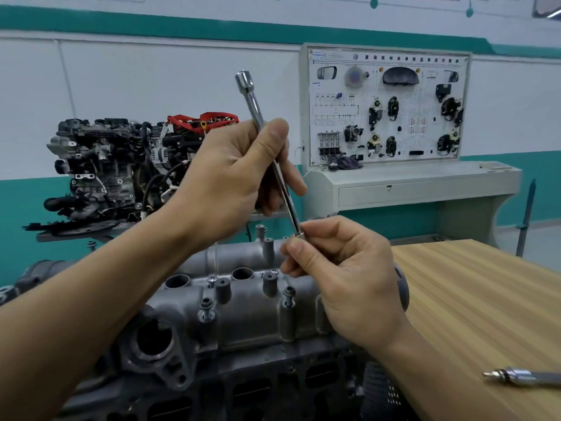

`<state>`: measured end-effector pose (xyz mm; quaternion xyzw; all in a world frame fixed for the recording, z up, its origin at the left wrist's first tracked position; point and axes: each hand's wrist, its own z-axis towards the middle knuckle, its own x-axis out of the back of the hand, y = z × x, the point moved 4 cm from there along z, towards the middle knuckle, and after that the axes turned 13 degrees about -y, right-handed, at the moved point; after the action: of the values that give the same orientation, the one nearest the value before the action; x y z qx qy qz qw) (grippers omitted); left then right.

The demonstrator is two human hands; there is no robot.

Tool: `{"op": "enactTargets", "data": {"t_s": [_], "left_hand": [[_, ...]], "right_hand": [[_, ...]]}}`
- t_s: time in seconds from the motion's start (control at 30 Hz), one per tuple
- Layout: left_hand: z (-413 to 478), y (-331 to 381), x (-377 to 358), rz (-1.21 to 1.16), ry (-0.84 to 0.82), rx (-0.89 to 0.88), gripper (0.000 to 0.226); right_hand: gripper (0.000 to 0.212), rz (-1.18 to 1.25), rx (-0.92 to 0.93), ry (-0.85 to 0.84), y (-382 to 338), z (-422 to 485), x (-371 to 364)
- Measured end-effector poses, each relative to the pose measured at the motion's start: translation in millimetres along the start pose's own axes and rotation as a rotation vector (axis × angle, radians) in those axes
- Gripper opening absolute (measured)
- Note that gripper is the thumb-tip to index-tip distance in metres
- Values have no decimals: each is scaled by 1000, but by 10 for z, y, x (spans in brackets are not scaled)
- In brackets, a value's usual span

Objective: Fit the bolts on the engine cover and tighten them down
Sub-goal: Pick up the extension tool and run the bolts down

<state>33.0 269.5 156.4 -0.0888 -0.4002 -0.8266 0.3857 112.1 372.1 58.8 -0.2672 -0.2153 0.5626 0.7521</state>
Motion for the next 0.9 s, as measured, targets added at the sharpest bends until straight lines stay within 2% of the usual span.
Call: {"op": "enactTargets", "data": {"t_s": [0.1,0.2,0.3,0.4,0.53,0.73,0.9], "left_hand": [[59,-34,-102,99,-88,72,34],[110,-47,-110,107,-74,75,31],[112,-61,-57,28,-36,74,30],[99,-98,21,0,37,74,30],[55,-130,116,-20,77,67,16],[24,-105,168,-100,66,6,16],[-3,-107,132,-78,26,28,11]], "right_hand": [[21,106,-79,-80,34,62,-93],[21,125,-140,-100,17,101,-76],[13,-4,-277,-169,22,103,52],[15,-125,-370,-237,56,59,93],[16,-169,-355,-219,38,33,73],[14,-128,-262,-209,-1,30,21],[17,-100,-279,-240,25,17,8]]}}
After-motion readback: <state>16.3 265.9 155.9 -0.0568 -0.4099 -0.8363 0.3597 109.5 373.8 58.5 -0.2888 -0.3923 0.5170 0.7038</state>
